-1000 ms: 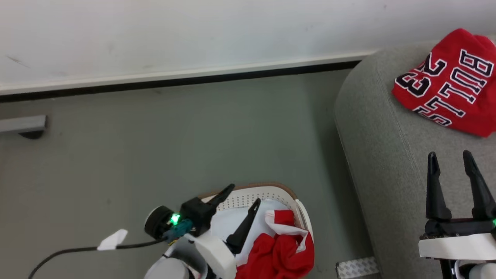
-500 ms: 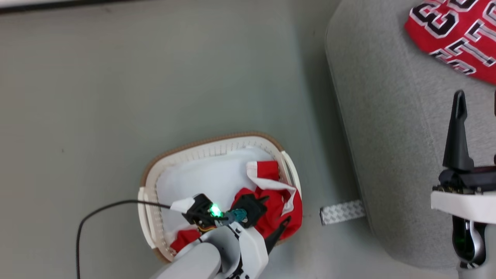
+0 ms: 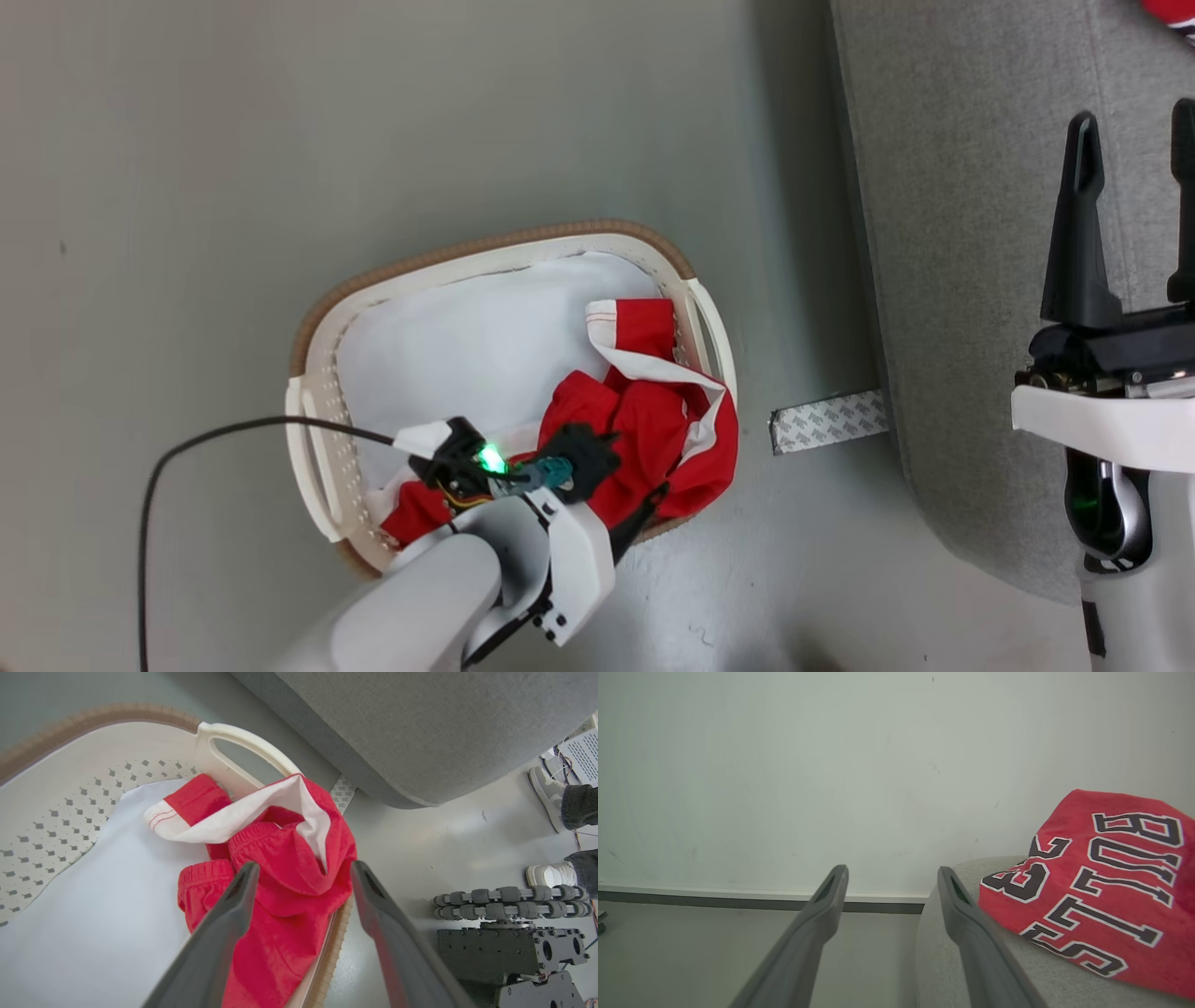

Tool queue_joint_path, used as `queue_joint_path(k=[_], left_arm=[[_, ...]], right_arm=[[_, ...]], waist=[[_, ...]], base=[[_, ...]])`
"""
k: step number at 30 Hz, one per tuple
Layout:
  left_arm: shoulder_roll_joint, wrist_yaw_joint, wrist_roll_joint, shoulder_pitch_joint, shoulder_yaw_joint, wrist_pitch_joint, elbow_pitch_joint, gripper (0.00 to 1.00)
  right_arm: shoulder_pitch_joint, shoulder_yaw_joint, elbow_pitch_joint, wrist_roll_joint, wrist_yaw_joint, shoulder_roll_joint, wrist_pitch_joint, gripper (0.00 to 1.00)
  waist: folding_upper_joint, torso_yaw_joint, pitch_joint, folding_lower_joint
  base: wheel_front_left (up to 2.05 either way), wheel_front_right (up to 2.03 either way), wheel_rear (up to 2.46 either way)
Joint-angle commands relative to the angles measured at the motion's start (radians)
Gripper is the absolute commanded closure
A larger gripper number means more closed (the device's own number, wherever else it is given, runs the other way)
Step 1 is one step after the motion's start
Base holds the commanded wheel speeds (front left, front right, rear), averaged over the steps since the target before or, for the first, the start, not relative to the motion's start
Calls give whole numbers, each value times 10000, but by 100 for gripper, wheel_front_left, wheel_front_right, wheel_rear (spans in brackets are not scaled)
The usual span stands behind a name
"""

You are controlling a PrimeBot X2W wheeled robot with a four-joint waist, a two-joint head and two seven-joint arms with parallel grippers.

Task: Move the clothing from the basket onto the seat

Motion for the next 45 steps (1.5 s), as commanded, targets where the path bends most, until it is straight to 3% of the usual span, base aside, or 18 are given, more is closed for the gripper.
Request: queue_joint_path(k=[1, 21, 45], left_arm=[[102, 23, -1, -121, -1, -24, -14, 0], [763, 339, 204, -1581, 378, 253, 358, 0], [45, 171, 398, -3080, -255, 277, 1098, 0]], right_arm=[[-172, 32, 15, 112, -25, -18, 6, 0], [-918, 353, -381, 608, -24, -16, 6, 0], [-1011, 485, -885, 318, -26, -16, 6, 0]], waist=[[0, -15, 128, -2], [0, -310, 1778, -2], [0, -159, 3224, -2]], base=[[0, 0, 0], [0, 0, 0], [0, 0, 0]])
